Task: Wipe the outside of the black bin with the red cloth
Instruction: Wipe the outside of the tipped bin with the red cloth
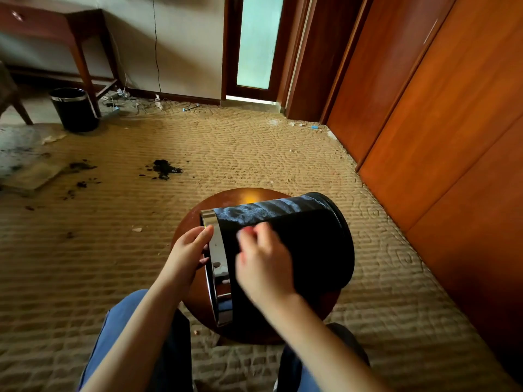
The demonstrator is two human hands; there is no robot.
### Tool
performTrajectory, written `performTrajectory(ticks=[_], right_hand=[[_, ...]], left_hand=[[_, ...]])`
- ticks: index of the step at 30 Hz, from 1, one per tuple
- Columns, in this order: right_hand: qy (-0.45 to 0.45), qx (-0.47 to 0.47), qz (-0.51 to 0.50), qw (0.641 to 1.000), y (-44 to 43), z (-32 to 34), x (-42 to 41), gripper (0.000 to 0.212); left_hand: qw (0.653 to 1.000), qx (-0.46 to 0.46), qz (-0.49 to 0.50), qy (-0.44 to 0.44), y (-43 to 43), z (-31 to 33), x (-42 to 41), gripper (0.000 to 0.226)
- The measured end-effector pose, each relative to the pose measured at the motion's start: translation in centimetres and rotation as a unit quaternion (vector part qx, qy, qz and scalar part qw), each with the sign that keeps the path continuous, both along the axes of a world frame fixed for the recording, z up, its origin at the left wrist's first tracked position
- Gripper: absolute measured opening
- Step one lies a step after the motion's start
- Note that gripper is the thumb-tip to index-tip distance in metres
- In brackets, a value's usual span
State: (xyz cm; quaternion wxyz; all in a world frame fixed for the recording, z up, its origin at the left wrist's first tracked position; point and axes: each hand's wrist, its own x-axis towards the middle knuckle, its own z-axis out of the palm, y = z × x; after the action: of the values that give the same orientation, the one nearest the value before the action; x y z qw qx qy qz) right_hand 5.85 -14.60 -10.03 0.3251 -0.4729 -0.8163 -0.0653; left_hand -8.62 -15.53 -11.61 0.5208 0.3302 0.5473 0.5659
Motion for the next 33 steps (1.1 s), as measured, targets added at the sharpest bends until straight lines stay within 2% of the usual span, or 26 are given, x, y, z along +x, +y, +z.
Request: performTrajectory(ticks=[2, 4, 6, 9, 11, 16, 18, 22, 25, 27, 28, 30, 33], right_hand=[[-0.014, 0.021, 0.07, 0.997, -1.3, 0.0, -1.9, 0.02], [-0.053, 0.018, 0.09, 0.994, -0.5, 0.2, 0.1, 0.025], [-0.065, 0.002, 0.019, 0.998, 2.1, 0.3, 5.1, 0.027], [-0.038, -0.027, -0.15, 0.988, 6.0, 1.4, 13.5, 0.028], [-0.044, -0.033, -0.182, 0.982, 6.2, 1.5, 14.8, 0.027], [-0.048, -0.01, -0.183, 0.982, 6.0, 0.0, 11.4, 0.024], [-0.073, -0.009, -0.185, 0.98, 7.3, 0.7, 11.6, 0.021], [-0.139, -0.105, -0.22, 0.96, 10.1, 3.6, 10.5, 0.021], [-0.155, -0.121, -0.219, 0.956, 10.2, 4.0, 10.0, 0.028], [-0.142, -0.09, -0.203, 0.965, 8.6, 2.9, 10.3, 0.03], [-0.121, -0.082, -0.193, 0.97, 7.4, 2.1, 10.6, 0.03], [-0.084, -0.073, -0.163, 0.98, 5.0, 1.0, 11.4, 0.035], [-0.077, -0.092, -0.14, 0.983, 4.2, 1.2, 12.5, 0.04]], left_hand=[[1.0, 0.002, 0.004, 0.017, -0.1, -0.1, 0.0, 0.027], [0.999, 0.002, 0.002, 0.036, -0.2, -0.3, 0.0, 0.034], [0.999, 0.005, -0.003, 0.045, -0.3, -0.3, -0.1, 0.038], [0.999, 0.007, -0.006, 0.045, -0.2, -0.3, -0.1, 0.036], [0.999, 0.007, -0.008, 0.043, -0.2, -0.2, 0.0, 0.038], [0.998, 0.01, -0.027, 0.064, -0.9, -0.4, -0.4, 0.049], [0.996, 0.013, -0.037, 0.082, -1.2, -0.5, -0.5, 0.046], [0.993, 0.024, -0.036, 0.11, -1.7, -0.5, -0.4, 0.076], [0.993, 0.029, -0.027, 0.108, -1.4, -0.4, -0.3, 0.061], [0.994, 0.019, -0.023, 0.102, -0.8, -0.3, -0.4, 0.044], [0.995, 0.015, -0.02, 0.101, -0.6, -0.2, -0.4, 0.042], [0.995, 0.016, -0.017, 0.098, -0.4, -0.2, -0.5, 0.053], [0.996, 0.015, -0.023, 0.089, -0.7, -0.3, -0.3, 0.071]])
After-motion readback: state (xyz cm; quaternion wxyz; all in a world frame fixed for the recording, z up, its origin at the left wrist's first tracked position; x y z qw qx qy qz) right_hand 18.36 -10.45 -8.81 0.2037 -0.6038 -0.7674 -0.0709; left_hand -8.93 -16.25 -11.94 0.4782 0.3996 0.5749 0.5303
